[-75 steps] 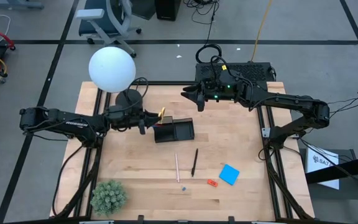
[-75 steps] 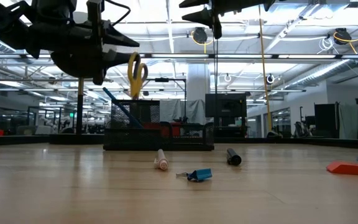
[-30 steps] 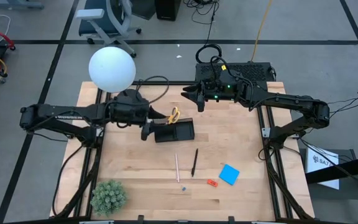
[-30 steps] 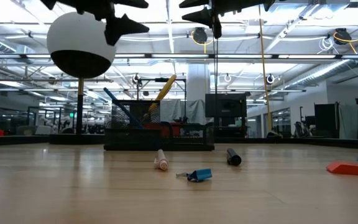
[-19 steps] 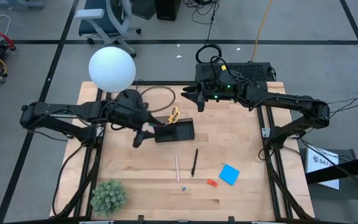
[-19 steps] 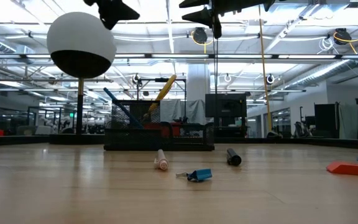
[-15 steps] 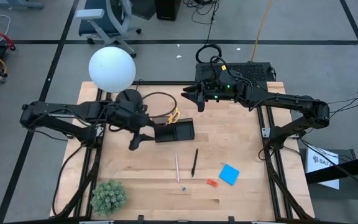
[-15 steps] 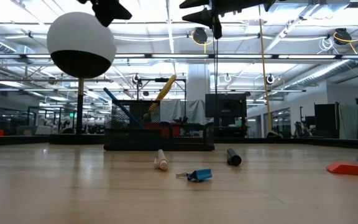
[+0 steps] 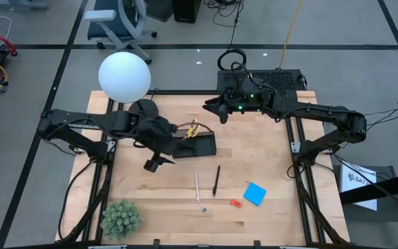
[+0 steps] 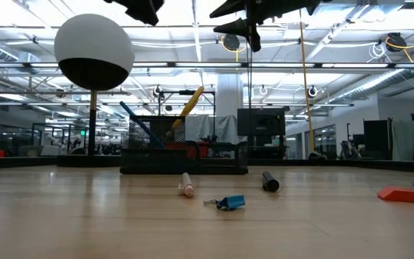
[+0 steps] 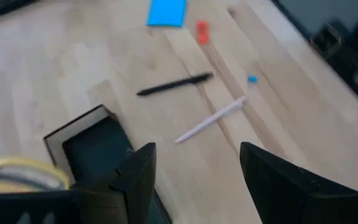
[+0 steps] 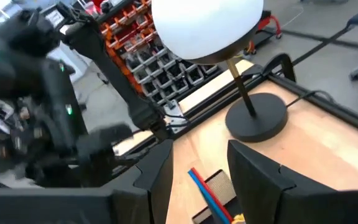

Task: Pick and place office supplies into organizer
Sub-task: Put the white pen into the black organizer

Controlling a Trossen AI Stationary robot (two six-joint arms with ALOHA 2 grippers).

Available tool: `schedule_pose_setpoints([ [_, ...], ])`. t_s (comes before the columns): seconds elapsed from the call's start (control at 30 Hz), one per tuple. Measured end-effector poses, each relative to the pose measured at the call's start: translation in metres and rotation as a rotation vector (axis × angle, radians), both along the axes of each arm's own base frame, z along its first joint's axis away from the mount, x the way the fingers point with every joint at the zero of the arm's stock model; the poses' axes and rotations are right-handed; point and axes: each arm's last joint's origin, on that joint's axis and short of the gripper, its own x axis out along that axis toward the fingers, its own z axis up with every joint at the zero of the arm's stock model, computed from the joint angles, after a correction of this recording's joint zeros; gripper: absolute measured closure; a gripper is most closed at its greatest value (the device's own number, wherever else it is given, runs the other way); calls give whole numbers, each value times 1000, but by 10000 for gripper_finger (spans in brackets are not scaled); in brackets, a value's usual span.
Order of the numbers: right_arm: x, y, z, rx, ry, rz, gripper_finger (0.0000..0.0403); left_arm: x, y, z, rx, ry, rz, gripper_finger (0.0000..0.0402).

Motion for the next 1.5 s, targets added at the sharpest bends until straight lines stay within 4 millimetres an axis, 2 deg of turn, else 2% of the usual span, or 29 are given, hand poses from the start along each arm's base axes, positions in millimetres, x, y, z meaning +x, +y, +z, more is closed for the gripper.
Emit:
schedule_pose_setpoints([
  [0.17, -4, -10, -1, 86, -6, 11, 259, 18, -11, -13, 88, 61, -155, 177],
  [0.33, -8, -18, -1, 162, -10, 5, 259, 35, -20, -29, 140, 111, -233, 177],
  [0.7, -10, -21, -2, 188, -2, 34, 259, 67, -40, -68, 284, 227, -456, 176],
  [0.93, -10, -21, -5, 205, 26, 44, 259, 91, -43, -64, 306, 163, -486, 176],
  [1.17, -10, -20, -4, 213, 23, 83, 259, 102, -52, -74, 324, 139, -586, 176],
  [1.5, -10, -18, -4, 232, 21, 127, 259, 112, -61, -102, 336, 190, -644, 177],
])
